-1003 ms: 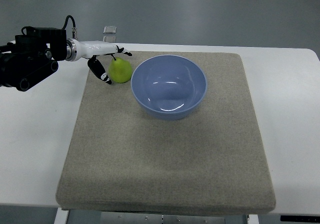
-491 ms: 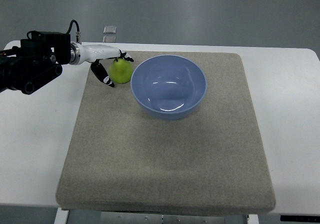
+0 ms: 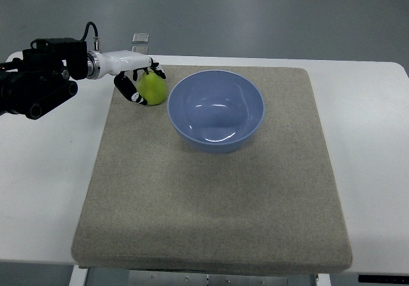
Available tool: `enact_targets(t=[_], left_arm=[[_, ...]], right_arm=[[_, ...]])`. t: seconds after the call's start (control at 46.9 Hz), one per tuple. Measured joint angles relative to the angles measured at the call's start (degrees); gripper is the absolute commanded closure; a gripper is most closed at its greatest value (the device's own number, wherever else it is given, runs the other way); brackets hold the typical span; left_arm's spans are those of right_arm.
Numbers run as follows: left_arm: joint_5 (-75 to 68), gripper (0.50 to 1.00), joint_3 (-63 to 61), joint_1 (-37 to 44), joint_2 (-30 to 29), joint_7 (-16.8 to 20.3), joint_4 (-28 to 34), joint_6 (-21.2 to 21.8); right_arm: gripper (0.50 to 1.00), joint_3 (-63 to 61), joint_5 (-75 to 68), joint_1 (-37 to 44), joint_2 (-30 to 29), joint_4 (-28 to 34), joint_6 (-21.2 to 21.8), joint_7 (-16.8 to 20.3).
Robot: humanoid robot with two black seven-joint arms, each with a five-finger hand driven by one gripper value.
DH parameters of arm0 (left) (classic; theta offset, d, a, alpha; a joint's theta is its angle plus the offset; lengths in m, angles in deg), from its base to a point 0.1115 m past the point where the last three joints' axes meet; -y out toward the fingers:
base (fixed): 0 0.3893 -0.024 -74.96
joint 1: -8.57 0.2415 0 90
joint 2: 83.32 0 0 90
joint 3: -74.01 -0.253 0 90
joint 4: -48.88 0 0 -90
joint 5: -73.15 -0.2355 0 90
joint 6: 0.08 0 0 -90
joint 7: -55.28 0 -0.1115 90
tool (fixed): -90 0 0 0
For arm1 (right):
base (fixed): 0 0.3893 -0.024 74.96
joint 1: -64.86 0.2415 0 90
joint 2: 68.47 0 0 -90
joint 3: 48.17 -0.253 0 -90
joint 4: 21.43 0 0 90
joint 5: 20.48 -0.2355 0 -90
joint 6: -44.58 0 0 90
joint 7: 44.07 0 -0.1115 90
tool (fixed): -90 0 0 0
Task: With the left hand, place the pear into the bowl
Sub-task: 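Close the left hand fingers around the green pear, then lift the pear with the left hand off the mat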
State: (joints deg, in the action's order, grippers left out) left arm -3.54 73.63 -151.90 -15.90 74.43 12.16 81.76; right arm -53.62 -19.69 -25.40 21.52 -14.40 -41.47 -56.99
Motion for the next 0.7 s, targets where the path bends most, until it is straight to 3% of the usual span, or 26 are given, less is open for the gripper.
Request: enact_targets(t=[0.32,0.598,0.704], left_arm=[[0.6,1.0,2.86,-3.5,-4.1,0.09,-3.45,-2.24],[2.88,1.0,9.27,-6.45,-5.73,0.22,-9.56,-14.34],[3.55,1.0,9.51,-7.47,-5.69,0.43,-12.07,-17.17]], right_arm=[[0.574,0.0,0.0,0.02,0.0,0.0,0.0,0.0],[0.574,0.0,0.0,0.0,0.0,0.0,0.0,0.0],[0.574,0.0,0.0,0.0,0.0,0.0,0.0,0.0]])
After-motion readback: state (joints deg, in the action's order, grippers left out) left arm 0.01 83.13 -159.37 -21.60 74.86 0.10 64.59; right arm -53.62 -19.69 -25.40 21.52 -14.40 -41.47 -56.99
